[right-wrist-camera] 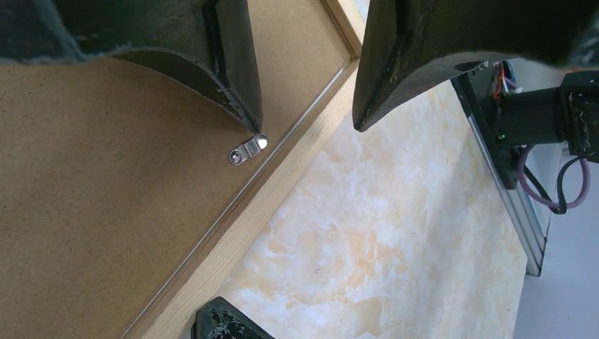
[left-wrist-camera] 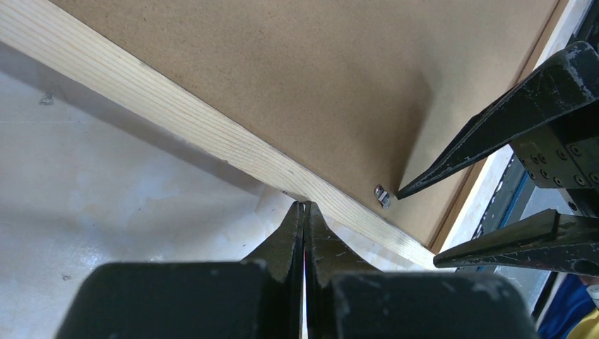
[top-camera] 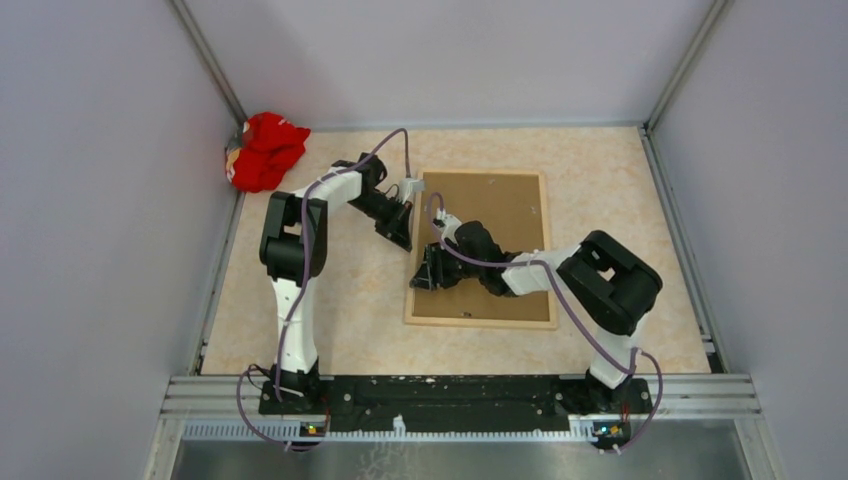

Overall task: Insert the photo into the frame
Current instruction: Install the photo frame at the center of the board.

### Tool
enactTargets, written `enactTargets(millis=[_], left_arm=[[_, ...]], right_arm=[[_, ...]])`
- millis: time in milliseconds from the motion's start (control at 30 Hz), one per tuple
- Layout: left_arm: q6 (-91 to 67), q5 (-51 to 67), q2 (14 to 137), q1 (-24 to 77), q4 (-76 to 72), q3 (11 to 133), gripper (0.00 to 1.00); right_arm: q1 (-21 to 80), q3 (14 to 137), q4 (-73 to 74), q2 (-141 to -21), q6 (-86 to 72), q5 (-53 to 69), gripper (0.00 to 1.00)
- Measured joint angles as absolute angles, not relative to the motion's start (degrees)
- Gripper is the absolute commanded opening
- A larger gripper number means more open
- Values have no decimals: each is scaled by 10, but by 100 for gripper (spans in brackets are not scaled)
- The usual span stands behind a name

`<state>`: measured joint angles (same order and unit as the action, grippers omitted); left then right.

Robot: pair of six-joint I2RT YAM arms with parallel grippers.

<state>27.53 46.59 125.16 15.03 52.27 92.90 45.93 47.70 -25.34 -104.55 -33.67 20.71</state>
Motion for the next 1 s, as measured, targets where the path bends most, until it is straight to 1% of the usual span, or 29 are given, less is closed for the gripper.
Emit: enactTargets(millis=[567,833,933,1000], left_arm=[[275,466,1252,150,522,929,0],[275,466,1252,150,522,929,0],[275,465,1252,150,522,929,0],[275,465,1252,150,523,929,0]], right_arm=[[459,489,-282,-1071,-353,206,44],[459,496,-284,-1076,-359,207,44],[459,503,-286,-1080,-362,224,48],[459,503,-285,-1076,-364,232,49]])
